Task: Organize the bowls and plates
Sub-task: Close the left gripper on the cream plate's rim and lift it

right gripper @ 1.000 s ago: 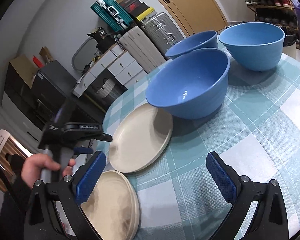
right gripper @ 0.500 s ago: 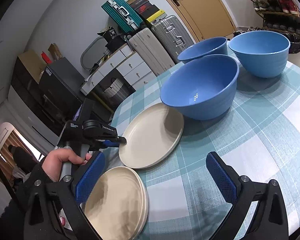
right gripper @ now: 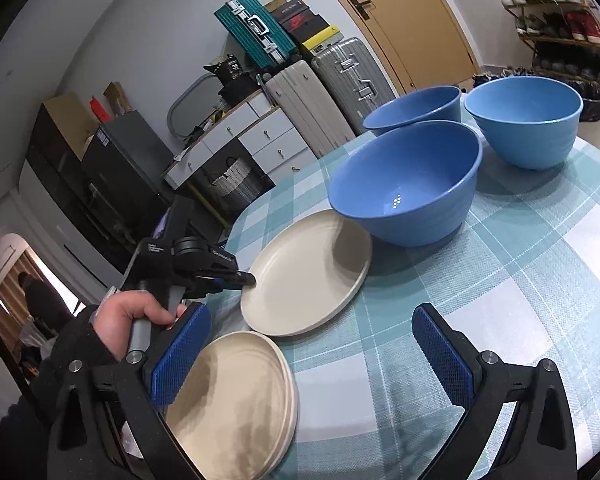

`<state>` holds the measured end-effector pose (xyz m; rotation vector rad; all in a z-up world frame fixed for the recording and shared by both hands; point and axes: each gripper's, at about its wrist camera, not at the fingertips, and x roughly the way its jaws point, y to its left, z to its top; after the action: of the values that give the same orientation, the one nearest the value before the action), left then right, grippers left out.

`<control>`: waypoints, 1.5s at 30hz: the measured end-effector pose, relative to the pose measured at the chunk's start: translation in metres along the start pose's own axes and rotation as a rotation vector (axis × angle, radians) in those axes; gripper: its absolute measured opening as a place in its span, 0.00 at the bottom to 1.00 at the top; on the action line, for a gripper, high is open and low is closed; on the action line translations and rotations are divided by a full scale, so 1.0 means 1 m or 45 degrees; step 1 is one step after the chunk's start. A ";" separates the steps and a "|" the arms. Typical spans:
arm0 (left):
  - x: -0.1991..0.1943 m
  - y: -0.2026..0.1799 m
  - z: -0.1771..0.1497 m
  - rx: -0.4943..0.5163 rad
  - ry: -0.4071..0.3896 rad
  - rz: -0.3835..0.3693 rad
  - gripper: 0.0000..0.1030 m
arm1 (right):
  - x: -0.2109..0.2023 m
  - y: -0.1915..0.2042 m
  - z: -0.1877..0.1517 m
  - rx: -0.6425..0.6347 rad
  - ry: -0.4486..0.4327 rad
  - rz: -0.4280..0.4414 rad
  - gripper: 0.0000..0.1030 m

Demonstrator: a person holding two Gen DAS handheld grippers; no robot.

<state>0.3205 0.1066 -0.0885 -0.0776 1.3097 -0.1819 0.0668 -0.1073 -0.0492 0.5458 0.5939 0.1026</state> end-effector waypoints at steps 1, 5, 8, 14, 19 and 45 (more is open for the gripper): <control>0.000 -0.002 -0.001 0.015 -0.003 0.008 0.06 | 0.000 0.001 0.000 -0.003 0.003 0.002 0.99; 0.003 -0.011 -0.002 0.078 -0.005 0.061 0.06 | 0.001 0.002 -0.001 -0.003 0.010 0.005 0.99; 0.003 -0.011 -0.002 0.091 -0.003 0.072 0.06 | 0.000 0.002 -0.001 -0.012 0.003 -0.001 0.99; 0.003 -0.012 -0.002 0.132 0.012 0.071 0.06 | -0.002 0.002 -0.001 -0.005 -0.006 0.004 0.99; 0.004 -0.015 -0.001 0.154 0.013 0.117 0.06 | -0.003 0.006 -0.004 -0.039 -0.022 0.008 0.99; -0.004 0.077 0.018 -0.050 -0.062 0.299 0.07 | -0.005 0.025 -0.019 -0.174 -0.004 0.085 0.99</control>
<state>0.3440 0.1825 -0.0927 0.0388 1.2633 0.0458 0.0539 -0.0785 -0.0471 0.4330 0.5616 0.2039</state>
